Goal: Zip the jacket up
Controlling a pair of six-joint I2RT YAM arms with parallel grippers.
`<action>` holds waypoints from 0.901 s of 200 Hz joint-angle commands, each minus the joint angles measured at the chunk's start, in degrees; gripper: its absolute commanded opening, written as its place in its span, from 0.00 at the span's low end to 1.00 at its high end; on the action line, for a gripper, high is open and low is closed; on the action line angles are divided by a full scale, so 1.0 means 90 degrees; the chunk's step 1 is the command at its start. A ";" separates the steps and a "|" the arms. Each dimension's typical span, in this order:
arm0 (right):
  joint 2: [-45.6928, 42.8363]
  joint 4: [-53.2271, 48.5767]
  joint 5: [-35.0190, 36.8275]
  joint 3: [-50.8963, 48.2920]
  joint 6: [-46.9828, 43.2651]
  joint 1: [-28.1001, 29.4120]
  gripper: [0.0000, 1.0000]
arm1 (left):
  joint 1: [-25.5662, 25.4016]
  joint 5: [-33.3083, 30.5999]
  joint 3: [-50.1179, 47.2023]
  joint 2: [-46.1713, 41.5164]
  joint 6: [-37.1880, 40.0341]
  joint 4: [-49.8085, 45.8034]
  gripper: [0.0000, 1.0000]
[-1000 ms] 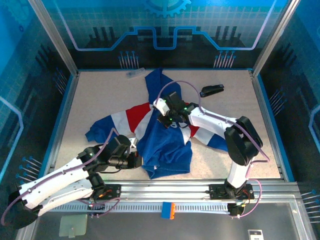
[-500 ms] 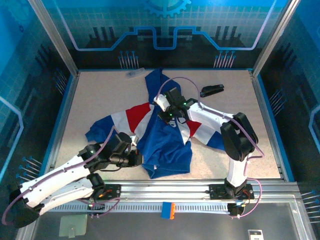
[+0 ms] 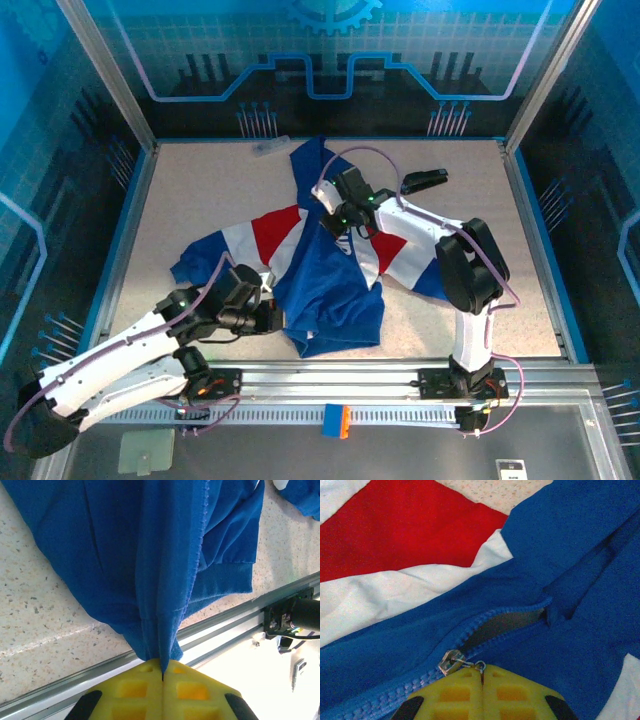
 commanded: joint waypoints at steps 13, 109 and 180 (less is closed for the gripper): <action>0.0218 0.0170 0.0219 0.0337 -0.0081 -0.0289 0.00 | 0.0012 0.0421 -0.0168 -0.0163 -0.0104 -0.0450 0.00; 0.0627 0.0063 0.0247 0.0895 -0.0058 -0.0470 0.00 | 0.0097 0.0780 -0.0202 0.0143 0.0067 -0.0155 0.00; 0.1064 -0.0113 0.0401 0.1447 -0.0130 -0.0591 0.00 | 0.0125 0.1106 -0.0366 0.0277 0.0140 0.0268 0.00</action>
